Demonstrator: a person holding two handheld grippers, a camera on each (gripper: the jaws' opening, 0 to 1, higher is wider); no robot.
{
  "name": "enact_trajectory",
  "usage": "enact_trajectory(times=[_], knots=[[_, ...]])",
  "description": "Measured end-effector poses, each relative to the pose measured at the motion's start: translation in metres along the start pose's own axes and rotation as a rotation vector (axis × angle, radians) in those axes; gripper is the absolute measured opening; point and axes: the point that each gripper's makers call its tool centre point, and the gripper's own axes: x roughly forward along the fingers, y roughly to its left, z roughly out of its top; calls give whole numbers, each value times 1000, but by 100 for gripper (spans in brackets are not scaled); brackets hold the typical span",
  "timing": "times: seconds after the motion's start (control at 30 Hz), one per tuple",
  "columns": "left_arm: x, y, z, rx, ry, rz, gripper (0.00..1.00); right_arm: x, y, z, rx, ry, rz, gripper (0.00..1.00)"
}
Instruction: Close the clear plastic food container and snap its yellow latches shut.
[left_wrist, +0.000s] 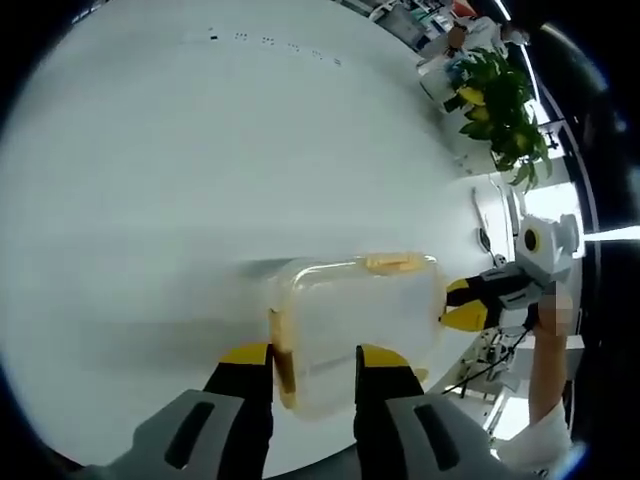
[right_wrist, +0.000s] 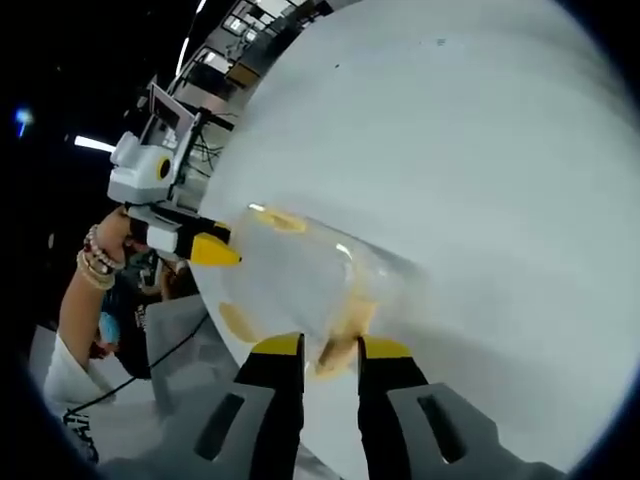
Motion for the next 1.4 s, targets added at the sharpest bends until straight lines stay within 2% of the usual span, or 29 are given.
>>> enact_trajectory(times=[0.17,0.37,0.47,0.57,0.6,0.63,0.67,0.7,0.77,0.83,0.87,0.9,0.93,1.0,1.03,1.07,1.17,1.27,1.3,1.33,1.4], knots=[[1,0,2,0,0,0,24,5,0,2,34,-31,51,16],[-1,-2,5,44,-33,6,25,6,3,5,15,-16,32,17],[-2,-2,10,89,-69,4,26,2,3,7,-107,-16,-42,18],[-4,-1,8,55,-82,-31,26,1,6,8,-139,2,-81,18],[-5,0,9,48,-87,-35,24,-2,4,7,-181,21,-88,15],[-9,1,11,59,-110,-30,22,-6,4,7,-187,36,-86,11],[-13,2,17,93,-151,-21,21,-11,5,12,-172,20,-80,11],[-19,-1,21,148,-188,-27,21,-18,4,27,-205,-32,-105,6],[-27,-6,25,188,-232,-24,21,-28,11,47,-280,-96,-105,0],[-30,-16,26,262,-260,-37,22,-28,27,58,-341,-139,-62,0],[-32,-25,29,333,-292,-52,20,-27,35,57,-357,-141,-38,0],[-33,-32,31,381,-317,-67,16,-20,46,54,-391,-116,-3,0],[-33,-43,32,462,-345,-79,13,-15,53,51,-425,-102,20,0],[-29,-52,32,540,-384,-79,12,-2,67,45,-481,-69,56,0],[-26,-55,30,563,-389,-80,12,3,71,42,-499,-50,67,0],[-20,-61,24,600,-369,-96,12,8,74,39,-519,-29,71,0],[-9,-71,12,728,-358,-103,12,23,76,42,-610,-11,31,0],[-8,-75,13,828,-409,-59,13,33,74,45,-701,18,-7,0],[-8,-81,10,874,-431,-76,14,35,74,47,-717,16,-14,1],[-7,-84,7,891,-432,-82,15,35,76,49,-754,14,-10,1],[-6,-84,0,919,-417,-74,21,36,76,54,-773,1,-20,5]])
